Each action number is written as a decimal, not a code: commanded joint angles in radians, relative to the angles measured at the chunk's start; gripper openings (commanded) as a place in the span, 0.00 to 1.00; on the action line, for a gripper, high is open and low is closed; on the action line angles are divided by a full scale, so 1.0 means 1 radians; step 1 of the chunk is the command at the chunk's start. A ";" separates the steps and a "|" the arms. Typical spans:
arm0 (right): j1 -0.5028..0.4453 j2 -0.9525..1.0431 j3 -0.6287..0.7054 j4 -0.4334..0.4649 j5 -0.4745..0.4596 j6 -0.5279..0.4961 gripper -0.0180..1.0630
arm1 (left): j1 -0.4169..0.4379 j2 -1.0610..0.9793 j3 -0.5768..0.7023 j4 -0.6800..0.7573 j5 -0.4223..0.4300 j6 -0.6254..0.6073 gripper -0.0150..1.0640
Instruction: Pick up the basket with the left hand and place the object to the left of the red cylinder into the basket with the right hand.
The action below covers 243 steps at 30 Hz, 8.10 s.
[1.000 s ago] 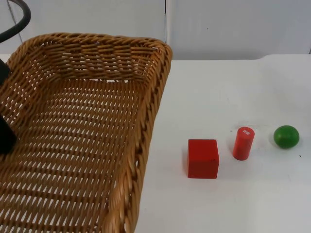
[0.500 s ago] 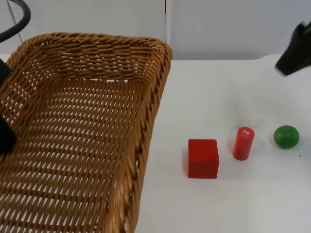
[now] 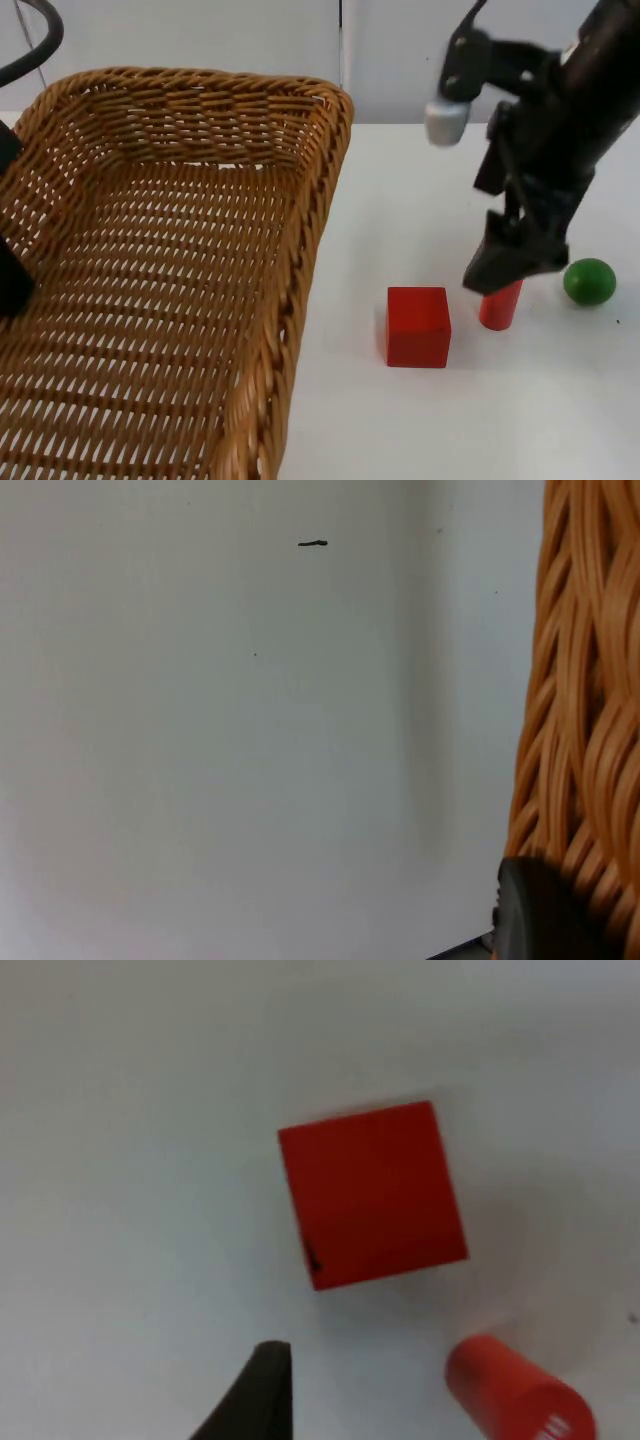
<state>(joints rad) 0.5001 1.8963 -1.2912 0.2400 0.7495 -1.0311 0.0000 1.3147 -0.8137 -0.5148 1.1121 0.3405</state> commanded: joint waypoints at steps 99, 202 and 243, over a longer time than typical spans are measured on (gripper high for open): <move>-0.096 -0.257 0.055 0.237 0.108 -0.160 0.02 | 0.000 -0.008 0.003 -0.032 -0.010 -0.013 0.01; 0.430 0.039 -0.342 0.102 0.021 0.395 0.76 | 0.000 -0.008 0.003 -0.035 -0.025 -0.005 0.01; 0.425 -0.652 0.090 -0.056 -0.061 0.609 0.90 | 0.000 -0.008 0.003 -0.035 -0.030 0.004 0.01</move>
<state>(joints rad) 0.9291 1.2689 -1.2131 0.1874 0.7077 -0.4291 0.0000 1.3147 -0.8104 -0.5143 1.0845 0.3392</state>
